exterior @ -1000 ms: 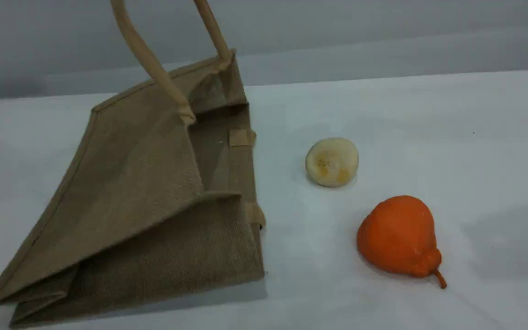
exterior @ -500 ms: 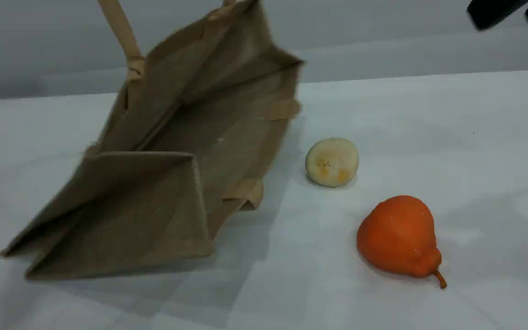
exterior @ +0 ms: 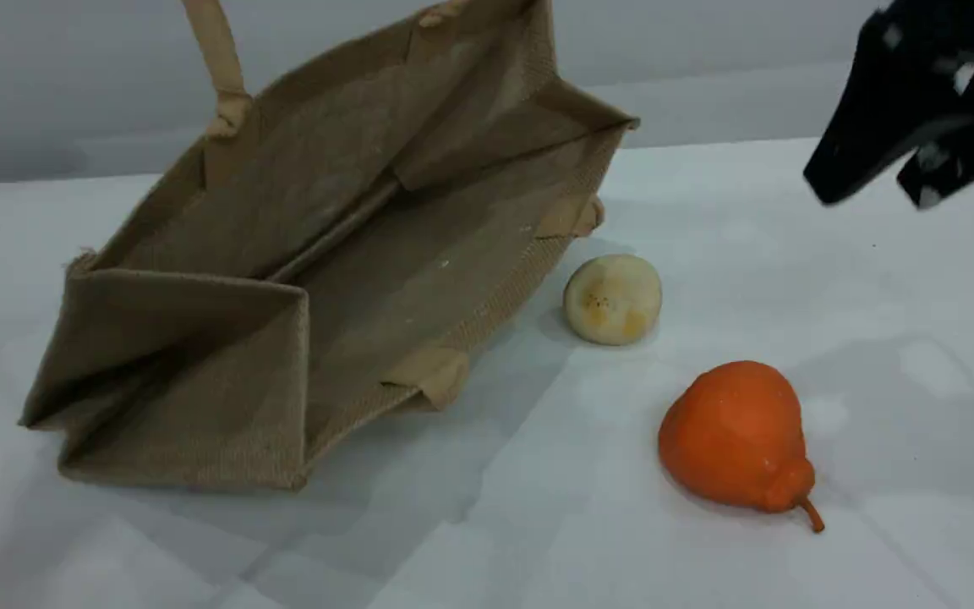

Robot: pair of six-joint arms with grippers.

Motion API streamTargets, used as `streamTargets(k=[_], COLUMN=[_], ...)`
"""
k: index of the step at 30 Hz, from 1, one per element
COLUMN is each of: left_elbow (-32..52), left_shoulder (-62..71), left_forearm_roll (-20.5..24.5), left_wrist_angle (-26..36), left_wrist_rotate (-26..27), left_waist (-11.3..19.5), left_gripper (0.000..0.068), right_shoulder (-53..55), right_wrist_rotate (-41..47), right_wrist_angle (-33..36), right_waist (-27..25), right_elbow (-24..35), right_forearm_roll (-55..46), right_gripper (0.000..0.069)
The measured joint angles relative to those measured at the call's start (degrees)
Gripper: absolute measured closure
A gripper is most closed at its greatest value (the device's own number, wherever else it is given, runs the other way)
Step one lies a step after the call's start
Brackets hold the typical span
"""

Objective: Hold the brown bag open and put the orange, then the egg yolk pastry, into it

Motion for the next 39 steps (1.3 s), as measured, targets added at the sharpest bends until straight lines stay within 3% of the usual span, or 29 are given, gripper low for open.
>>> streamTargets(k=[6,15,36,39], left_elbow=[0.0,0.0,0.0,0.0], left_shoulder=[0.0,0.0,0.1,0.1], left_forearm_roll=[-1.3,-1.7,-1.8,-1.8], left_wrist_angle=[-0.1,-0.1,-0.1,-0.1], left_wrist_rotate=[0.0,-0.2,-0.5,-0.5], left_waist=[0.0,0.0,0.0,0.0], left_gripper=[0.0595,0.0595,0.0595,0.0595], right_shoulder=[5.4,13.5,24.3,24.5], right_wrist_rotate=[0.1,0.1,0.2,0.2], right_wrist_angle=[-1.0,-3.2,-7.4,-7.7], right_waist=[1.7,8.8,8.6,8.6], right_elbow=[-0.3,-3.9,-5.9,-5.9], right_forearm_roll=[0.1,-0.9,-1.8,-2.3], right_gripper=[0.0130,0.0130,0.0132,0.0172])
